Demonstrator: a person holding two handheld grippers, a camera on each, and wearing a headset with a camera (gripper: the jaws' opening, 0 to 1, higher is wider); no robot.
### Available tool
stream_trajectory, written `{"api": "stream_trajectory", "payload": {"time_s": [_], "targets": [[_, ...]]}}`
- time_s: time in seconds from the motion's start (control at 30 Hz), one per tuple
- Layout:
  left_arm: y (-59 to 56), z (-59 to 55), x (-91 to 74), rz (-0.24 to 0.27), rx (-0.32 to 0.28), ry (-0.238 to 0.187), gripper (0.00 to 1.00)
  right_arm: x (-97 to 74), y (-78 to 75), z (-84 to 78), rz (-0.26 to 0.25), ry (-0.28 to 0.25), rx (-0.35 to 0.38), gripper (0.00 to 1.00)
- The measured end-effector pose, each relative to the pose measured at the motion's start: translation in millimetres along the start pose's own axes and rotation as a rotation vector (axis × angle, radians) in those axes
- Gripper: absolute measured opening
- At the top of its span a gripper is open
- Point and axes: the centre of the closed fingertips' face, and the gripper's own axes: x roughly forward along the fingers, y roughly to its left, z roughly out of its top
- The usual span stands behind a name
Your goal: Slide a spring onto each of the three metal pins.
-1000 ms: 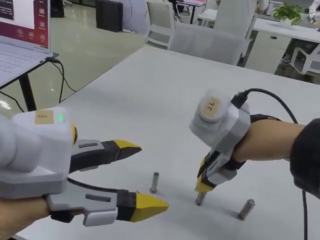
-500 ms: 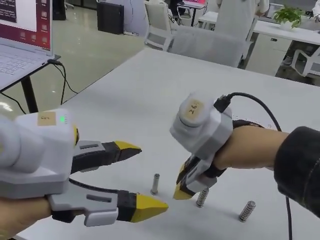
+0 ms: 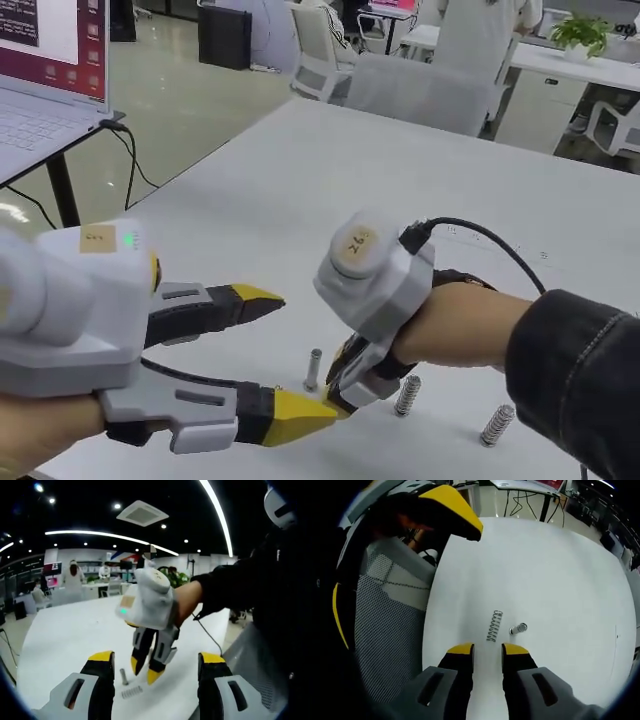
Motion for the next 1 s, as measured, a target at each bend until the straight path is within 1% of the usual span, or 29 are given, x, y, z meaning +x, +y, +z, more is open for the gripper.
{"api": "stream_trajectory", "payload": {"time_s": [0.1,0.27,0.4,0.53,0.67,0.77,0.8,0.83,0.87,0.93,1.0], "targets": [[0.0,-0.1,0.2,0.000,0.001,0.000,0.63,5.4,0.2,1.3,0.000,-0.001,0.005,0.19],[0.5,-0.3,0.4,0.000,-0.001,0.001,0.63,17.5,5.1,2.2,0.009,0.008,0.007,0.18],[0.3,-0.5,0.6,0.000,-0.002,0.004,0.63,26.7,1.0,2.1,-0.010,0.016,0.019,0.17],[0.5,-0.4,0.3,0.001,-0.003,0.004,0.63,33.3,-6.9,-1.5,-0.047,0.026,0.042,0.17],[1.5,0.0,-0.2,0.004,-0.004,0.002,0.62,38.4,-7.7,-4.3,-0.049,0.027,0.063,0.16],[1.9,0.3,-0.4,0.005,-0.006,0.001,0.62,43.4,-6.3,-11.9,-0.053,0.058,0.048,0.13],[2.1,0.2,-0.5,0.005,-0.006,0.001,0.62,43.5,-10.8,-10.3,-0.091,0.042,0.042,0.11],[2.2,0.2,-0.6,0.006,-0.005,0.002,0.62,42.2,-6.8,-12.4,-0.065,0.055,0.026,0.08],[2.2,0.5,-0.6,0.006,-0.006,0.001,0.62,42.3,-7.4,-13.5,-0.072,0.054,0.035,0.08],[2.3,0.6,-0.6,0.006,-0.006,0.001,0.62,42.7,-7.9,-14.2,-0.070,0.052,0.017,0.08],[2.6,0.2,-0.7,0.007,-0.005,0.003,0.62,42.7,-8.8,-13.7,-0.071,0.047,0.020,0.07]]}}
